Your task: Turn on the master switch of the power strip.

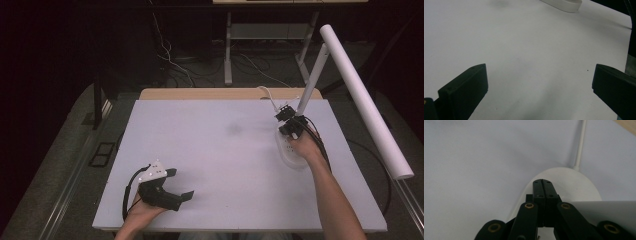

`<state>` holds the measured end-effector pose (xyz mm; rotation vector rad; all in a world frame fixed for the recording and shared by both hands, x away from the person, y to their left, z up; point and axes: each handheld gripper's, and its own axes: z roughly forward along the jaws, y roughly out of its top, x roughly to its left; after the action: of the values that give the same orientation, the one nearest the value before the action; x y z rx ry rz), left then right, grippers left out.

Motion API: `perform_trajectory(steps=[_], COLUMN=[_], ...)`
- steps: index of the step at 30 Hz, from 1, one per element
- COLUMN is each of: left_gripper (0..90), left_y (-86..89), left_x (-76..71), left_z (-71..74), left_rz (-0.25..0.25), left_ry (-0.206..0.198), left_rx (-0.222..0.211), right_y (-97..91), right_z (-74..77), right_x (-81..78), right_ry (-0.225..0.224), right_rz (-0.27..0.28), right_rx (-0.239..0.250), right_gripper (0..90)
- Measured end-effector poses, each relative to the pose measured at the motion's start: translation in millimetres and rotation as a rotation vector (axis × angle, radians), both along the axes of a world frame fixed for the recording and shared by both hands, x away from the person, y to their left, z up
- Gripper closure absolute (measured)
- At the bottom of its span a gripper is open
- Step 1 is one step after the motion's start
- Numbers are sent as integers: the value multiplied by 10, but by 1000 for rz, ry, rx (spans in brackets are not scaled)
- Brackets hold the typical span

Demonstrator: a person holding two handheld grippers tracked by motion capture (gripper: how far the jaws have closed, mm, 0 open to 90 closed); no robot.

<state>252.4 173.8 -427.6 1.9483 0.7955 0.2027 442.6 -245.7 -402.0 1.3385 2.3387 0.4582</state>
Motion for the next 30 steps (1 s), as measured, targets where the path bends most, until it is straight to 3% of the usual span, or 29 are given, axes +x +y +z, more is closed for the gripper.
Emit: perform_trajectory(steps=[9,15,22,30], left_gripper=[0,0,0,0], left_y=[16,7,7,1], left_x=[-2,-6,-9,-9], left_z=[5,3,5,4], left_rz=[4,4,3,0], left_ry=[0,1,0,-1], left_rx=[3,1,1,2], right_y=[0,39,28,57], right_z=[10,62,180,307], right_x=[-5,-41,-121,-249], right_ry=[-2,-26,-63,-74], right_rz=[-8,10,38,62], right_rx=[4,6,70,163], right_gripper=[899,899,899,897])
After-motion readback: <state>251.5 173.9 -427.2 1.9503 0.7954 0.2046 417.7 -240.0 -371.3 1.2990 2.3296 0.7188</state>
